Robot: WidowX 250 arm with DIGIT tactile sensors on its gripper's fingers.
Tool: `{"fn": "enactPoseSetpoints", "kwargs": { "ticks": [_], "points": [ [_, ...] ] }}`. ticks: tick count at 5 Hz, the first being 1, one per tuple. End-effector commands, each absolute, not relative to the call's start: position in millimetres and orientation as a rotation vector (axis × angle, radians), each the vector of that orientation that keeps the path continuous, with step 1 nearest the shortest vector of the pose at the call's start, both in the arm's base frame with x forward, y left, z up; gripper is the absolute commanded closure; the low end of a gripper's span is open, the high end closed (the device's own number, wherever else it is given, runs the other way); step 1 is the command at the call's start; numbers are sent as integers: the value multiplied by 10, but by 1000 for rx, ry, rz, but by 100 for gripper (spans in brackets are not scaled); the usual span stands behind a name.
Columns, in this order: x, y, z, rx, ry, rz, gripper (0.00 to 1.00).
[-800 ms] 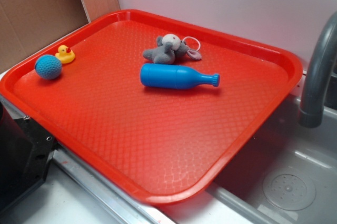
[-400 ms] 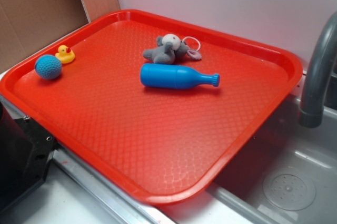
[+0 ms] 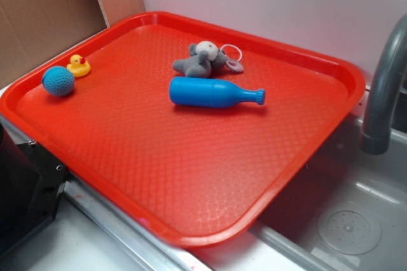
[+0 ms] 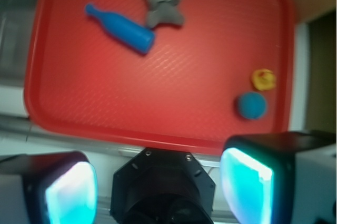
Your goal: Grab the blue bottle.
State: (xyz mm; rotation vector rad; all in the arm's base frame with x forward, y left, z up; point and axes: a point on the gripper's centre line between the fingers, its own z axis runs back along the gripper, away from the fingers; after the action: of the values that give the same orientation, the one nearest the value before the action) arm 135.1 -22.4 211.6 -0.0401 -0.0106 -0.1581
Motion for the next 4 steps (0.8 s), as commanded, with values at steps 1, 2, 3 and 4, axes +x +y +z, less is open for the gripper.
{"fn": "enactPoseSetpoints", "kwargs": {
  "ticks": [1, 2, 3, 4],
  "points": [
    [1739, -409, 1755, 9, -40, -366, 0],
    [1882, -582, 1573, 70, -69, -430, 0],
    [2035, -725, 1347, 147, -79, -483, 0],
    [2213, -787, 1090, 184, -55, -526, 0]
  ]
}}
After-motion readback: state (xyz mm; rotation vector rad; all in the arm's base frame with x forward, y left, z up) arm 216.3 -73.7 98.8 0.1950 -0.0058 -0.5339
